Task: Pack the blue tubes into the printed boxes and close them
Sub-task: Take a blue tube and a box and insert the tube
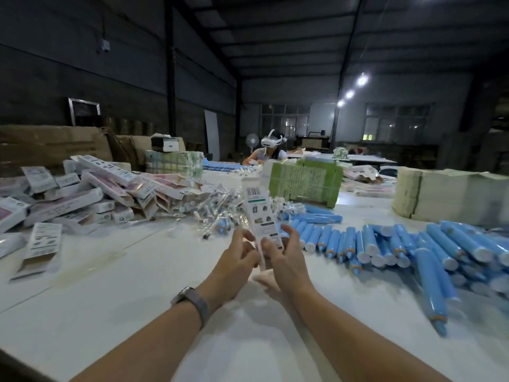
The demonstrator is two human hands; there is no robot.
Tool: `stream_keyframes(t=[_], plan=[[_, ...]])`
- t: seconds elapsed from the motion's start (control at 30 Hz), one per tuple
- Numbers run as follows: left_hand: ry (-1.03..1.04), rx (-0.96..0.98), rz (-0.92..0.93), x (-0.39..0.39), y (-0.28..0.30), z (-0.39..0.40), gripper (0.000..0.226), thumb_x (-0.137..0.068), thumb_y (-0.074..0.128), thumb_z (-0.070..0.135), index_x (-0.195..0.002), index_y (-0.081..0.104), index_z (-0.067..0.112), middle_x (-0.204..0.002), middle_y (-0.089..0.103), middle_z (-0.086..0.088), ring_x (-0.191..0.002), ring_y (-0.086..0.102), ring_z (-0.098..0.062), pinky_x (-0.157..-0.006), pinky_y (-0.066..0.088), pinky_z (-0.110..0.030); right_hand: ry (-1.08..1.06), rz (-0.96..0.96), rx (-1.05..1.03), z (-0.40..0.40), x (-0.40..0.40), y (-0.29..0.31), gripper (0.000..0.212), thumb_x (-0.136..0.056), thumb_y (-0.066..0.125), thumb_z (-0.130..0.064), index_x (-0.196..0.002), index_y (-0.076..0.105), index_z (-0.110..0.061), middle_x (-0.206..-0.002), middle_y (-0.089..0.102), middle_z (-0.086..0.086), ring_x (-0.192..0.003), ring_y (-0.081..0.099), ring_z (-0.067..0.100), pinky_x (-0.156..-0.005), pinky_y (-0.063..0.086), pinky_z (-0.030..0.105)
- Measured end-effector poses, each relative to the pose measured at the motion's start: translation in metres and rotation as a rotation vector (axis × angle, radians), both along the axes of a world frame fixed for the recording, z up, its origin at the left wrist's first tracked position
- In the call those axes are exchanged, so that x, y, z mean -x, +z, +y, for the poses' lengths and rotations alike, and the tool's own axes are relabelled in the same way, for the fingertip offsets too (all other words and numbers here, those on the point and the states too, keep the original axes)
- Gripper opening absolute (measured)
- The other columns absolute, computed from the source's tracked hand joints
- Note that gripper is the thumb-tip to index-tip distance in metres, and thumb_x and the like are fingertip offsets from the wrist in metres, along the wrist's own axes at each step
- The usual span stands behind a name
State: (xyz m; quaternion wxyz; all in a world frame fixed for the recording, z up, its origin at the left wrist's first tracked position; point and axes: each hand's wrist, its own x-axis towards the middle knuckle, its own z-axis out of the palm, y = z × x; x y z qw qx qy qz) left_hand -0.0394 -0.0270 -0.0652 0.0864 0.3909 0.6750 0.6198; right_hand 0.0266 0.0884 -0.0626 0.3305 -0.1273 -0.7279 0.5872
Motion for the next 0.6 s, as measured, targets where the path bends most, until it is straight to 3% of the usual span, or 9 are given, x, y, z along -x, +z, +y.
stream_keyframes(t=[0.07, 0.13, 0.2, 0.37, 0.47, 0.6], plan=[[0.045, -0.115, -0.023, 0.005, 0.001, -0.002, 0.027, -0.086, 0.05, 0.034, -0.112, 0.043, 0.03, -0.078, 0.07, 0.015, -0.067, 0.064, -0.001, -0.055, 0.046, -0.016, 0.02, -0.013, -0.087, -0.002, 0.001, -0.002, 0.045, -0.096, 0.062, -0.025, -0.135, 0.04, -0.029, -0.1, 0.065, 0.0, -0.084, 0.07, 0.018, -0.082, 0.058, 0.048], [0.028, -0.242, -0.105, 0.008, -0.002, -0.001, 0.021, -0.102, 0.052, 0.031, -0.121, 0.047, 0.03, -0.097, 0.074, 0.014, -0.087, 0.071, -0.006, -0.064, 0.054, -0.02, 0.078, -0.037, -0.149, -0.008, 0.001, -0.007, 0.043, -0.09, 0.063, -0.038, -0.129, 0.044, -0.041, -0.093, 0.065, -0.009, -0.081, 0.071, 0.018, -0.074, 0.06, 0.048], [0.088, -0.275, -0.103, 0.01, -0.004, -0.002, 0.018, -0.104, 0.053, 0.025, -0.119, 0.052, 0.033, -0.105, 0.074, 0.007, -0.092, 0.073, -0.01, -0.068, 0.057, -0.022, 0.096, -0.107, -0.266, -0.012, 0.003, -0.008, 0.037, -0.082, 0.058, -0.046, -0.117, 0.048, -0.052, -0.091, 0.065, -0.016, -0.083, 0.07, 0.017, -0.07, 0.06, 0.044], [0.417, -0.268, 0.043, 0.023, -0.001, -0.008, 0.014, -0.1, 0.059, 0.021, -0.096, 0.049, 0.03, -0.094, 0.067, 0.012, -0.078, 0.067, 0.003, -0.056, 0.05, -0.011, 0.067, -0.231, -0.425, -0.007, 0.006, -0.012, 0.053, -0.081, 0.052, -0.024, -0.133, 0.055, -0.03, -0.12, 0.058, -0.01, -0.112, 0.053, 0.012, -0.094, 0.045, 0.027], [0.471, -0.239, 0.046, 0.026, -0.001, -0.01, 0.012, -0.1, 0.06, 0.02, -0.103, 0.048, 0.02, -0.094, 0.064, 0.012, -0.071, 0.064, 0.005, -0.053, 0.045, -0.006, -0.087, -0.348, -0.546, -0.001, 0.011, -0.014, 0.051, -0.09, 0.051, -0.015, -0.14, 0.05, -0.027, -0.135, 0.054, -0.001, -0.126, 0.044, 0.022, -0.106, 0.039, 0.039], [0.493, -0.219, 0.062, 0.025, -0.002, -0.012, 0.018, -0.099, 0.062, 0.02, -0.105, 0.047, 0.013, -0.092, 0.063, 0.011, -0.078, 0.061, -0.001, -0.052, 0.044, -0.007, -0.158, -0.472, -0.642, 0.003, 0.021, -0.014, 0.052, -0.094, 0.049, -0.024, -0.145, 0.043, -0.026, -0.15, 0.042, 0.0, -0.137, 0.029, 0.025, -0.112, 0.029, 0.04]])
